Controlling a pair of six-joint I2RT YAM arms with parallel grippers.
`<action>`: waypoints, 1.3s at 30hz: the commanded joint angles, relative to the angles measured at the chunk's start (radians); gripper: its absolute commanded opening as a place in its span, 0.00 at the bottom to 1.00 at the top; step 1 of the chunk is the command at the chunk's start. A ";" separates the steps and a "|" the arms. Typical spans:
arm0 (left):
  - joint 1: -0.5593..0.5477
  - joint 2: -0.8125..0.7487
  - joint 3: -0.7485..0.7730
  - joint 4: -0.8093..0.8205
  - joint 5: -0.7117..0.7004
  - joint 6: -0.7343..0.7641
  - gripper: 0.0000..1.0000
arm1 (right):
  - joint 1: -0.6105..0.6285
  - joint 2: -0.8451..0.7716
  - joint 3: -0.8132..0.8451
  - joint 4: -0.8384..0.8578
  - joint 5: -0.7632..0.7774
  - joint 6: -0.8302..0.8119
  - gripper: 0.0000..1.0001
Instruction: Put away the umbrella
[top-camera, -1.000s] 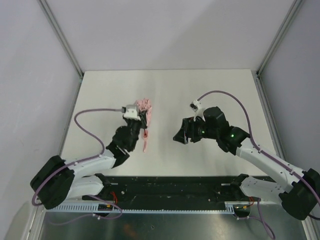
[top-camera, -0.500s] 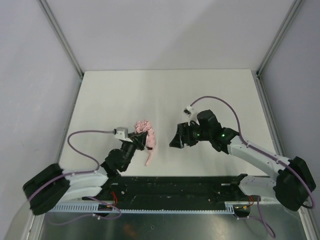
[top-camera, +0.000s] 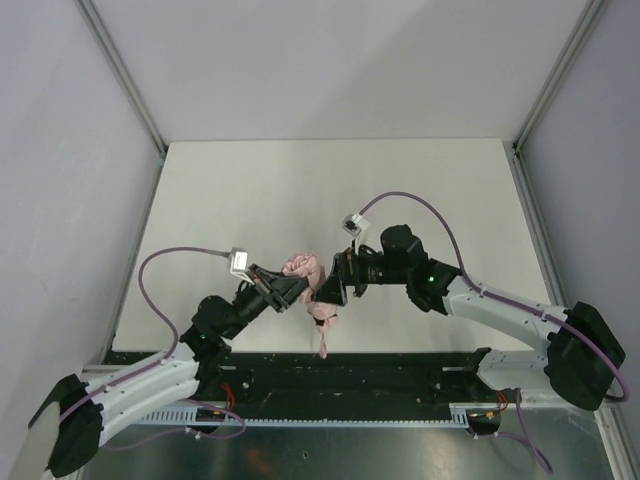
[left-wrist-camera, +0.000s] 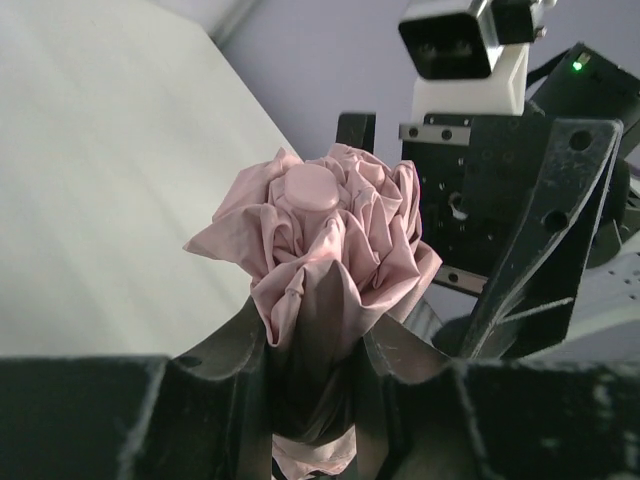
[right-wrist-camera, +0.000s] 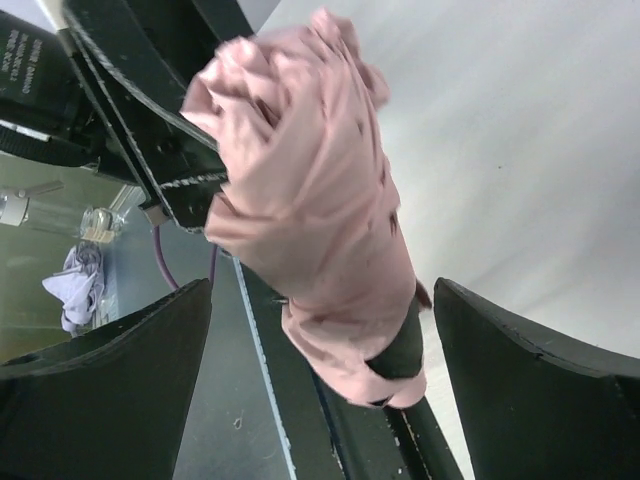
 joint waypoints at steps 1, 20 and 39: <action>0.034 0.005 0.086 0.025 0.179 -0.159 0.00 | -0.001 0.011 0.043 0.067 -0.054 -0.024 0.93; 0.345 0.063 0.121 0.033 0.511 -0.382 0.99 | -0.174 0.114 0.022 0.299 -0.327 0.192 0.13; 0.341 0.119 0.186 -0.018 0.739 -0.336 0.99 | -0.946 0.785 0.437 0.339 -0.139 0.398 0.20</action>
